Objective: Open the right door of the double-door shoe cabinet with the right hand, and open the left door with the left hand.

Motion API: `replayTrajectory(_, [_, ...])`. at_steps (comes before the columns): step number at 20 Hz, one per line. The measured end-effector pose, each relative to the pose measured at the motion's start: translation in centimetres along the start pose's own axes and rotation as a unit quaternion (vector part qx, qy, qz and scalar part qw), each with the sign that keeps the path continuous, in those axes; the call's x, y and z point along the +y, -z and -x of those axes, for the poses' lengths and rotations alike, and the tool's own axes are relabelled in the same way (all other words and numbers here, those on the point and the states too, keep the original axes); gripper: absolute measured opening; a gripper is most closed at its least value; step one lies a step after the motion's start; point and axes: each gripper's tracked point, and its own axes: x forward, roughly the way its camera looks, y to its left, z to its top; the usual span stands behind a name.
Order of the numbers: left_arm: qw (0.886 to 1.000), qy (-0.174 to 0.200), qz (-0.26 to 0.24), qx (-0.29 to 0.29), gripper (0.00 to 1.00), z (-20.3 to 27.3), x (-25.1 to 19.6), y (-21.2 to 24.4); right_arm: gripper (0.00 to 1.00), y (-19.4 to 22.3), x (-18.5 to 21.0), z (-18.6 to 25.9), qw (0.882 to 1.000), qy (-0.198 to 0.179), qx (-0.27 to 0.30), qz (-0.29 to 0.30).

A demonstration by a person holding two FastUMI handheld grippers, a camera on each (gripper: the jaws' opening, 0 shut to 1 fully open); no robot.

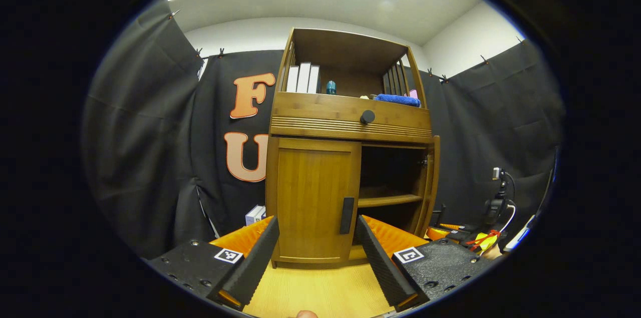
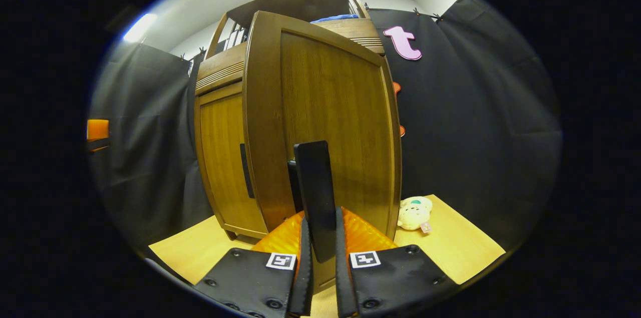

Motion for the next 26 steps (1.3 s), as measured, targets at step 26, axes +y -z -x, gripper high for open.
replayTrajectory(26, [0.999,0.045,-0.004,0.000,0.92,-0.7,-8.0,-0.6,0.08,-1.3,-11.5,5.9,0.998,0.065,-0.007,-0.008])
